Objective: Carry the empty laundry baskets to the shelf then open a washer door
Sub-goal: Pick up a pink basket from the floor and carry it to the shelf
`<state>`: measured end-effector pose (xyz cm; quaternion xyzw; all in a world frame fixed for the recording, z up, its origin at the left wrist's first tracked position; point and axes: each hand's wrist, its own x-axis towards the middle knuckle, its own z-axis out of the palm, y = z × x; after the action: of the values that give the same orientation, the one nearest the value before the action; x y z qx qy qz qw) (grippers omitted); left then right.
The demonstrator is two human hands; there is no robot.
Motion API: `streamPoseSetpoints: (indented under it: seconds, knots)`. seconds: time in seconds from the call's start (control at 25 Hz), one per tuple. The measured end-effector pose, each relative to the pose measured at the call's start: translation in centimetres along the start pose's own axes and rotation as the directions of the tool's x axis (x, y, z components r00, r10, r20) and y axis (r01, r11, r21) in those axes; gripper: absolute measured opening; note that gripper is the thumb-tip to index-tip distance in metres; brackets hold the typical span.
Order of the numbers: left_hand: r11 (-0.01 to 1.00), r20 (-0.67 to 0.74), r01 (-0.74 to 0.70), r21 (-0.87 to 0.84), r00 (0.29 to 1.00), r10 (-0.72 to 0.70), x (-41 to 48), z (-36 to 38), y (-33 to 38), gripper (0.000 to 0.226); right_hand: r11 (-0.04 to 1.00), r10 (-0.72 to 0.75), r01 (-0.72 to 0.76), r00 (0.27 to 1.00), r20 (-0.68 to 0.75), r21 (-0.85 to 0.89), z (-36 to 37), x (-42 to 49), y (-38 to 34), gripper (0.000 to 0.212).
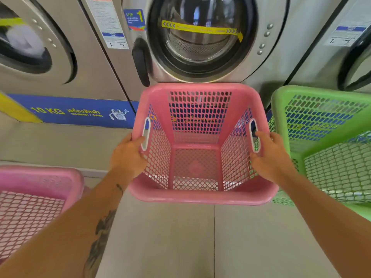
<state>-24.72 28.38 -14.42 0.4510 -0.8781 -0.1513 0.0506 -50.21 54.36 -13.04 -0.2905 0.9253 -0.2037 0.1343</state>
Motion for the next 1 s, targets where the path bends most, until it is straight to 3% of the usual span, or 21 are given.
streamPoseSetpoints:
  seconds: [0.24,0.4,0.56,0.64,0.8,1.0]
  knots:
    - [0.991,-0.047,0.026,-0.129,0.998,-0.032,-4.4,-1.6,-2.3,0.07,0.991,0.003,-0.001,1.0,0.01,-0.132,0.4,-2.1,-1.7,0.055]
    - [0.965,-0.015,0.127,-0.228,0.991,-0.134,-11.0,-4.2,-6.5,0.07,0.988,-0.122,0.121,0.992,-0.009,-0.095,2.4,-7.9,-3.1,0.071]
    - [0.822,0.007,0.308,-0.48,0.938,-0.347,-17.8,-4.9,-10.7,0.084,0.99,-0.14,0.141,0.984,-0.113,-0.002,5.9,-15.0,-6.1,0.07]
    - [0.781,0.024,0.312,-0.541,0.934,-0.357,-20.1,-3.7,-13.0,0.089,0.993,-0.115,0.118,0.986,-0.123,0.015,8.1,-18.0,-6.5,0.066]
    - [0.793,0.014,0.372,-0.483,0.909,-0.417,-23.2,0.9,-17.9,0.073,0.998,-0.057,0.055,0.996,-0.075,-0.026,13.6,-22.0,-5.4,0.071]
    - [0.815,-0.067,0.327,-0.478,0.912,-0.405,-24.7,6.5,-21.0,0.059,0.998,-0.025,0.021,0.998,-0.06,-0.054,19.6,-24.3,-3.8,0.073]
